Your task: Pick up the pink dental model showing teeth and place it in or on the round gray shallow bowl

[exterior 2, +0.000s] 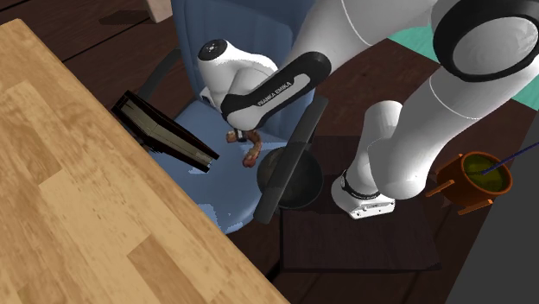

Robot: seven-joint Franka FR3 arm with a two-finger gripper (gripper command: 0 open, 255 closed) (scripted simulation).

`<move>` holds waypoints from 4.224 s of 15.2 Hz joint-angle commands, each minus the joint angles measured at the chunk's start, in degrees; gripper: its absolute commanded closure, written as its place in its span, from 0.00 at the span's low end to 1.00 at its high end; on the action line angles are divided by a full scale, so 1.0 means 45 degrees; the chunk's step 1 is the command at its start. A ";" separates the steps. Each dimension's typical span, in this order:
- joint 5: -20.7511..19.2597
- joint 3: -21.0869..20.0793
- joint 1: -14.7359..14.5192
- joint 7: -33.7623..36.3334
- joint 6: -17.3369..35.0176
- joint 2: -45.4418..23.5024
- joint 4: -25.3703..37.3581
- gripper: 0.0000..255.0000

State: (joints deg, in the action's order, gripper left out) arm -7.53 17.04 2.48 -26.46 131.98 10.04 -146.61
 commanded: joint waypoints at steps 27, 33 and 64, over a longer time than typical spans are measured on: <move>-0.0029 -0.1052 0.0729 0.0467 -0.4870 0.3418 0.1914 1.00; 0.0234 -0.2134 0.0463 0.1746 -0.5444 0.6201 -0.0387 1.00; 0.1487 -0.3857 -0.1214 0.4379 -0.5308 1.0123 -0.4537 0.00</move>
State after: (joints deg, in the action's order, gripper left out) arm -1.06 -0.12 -2.84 -6.89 112.37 54.75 -165.04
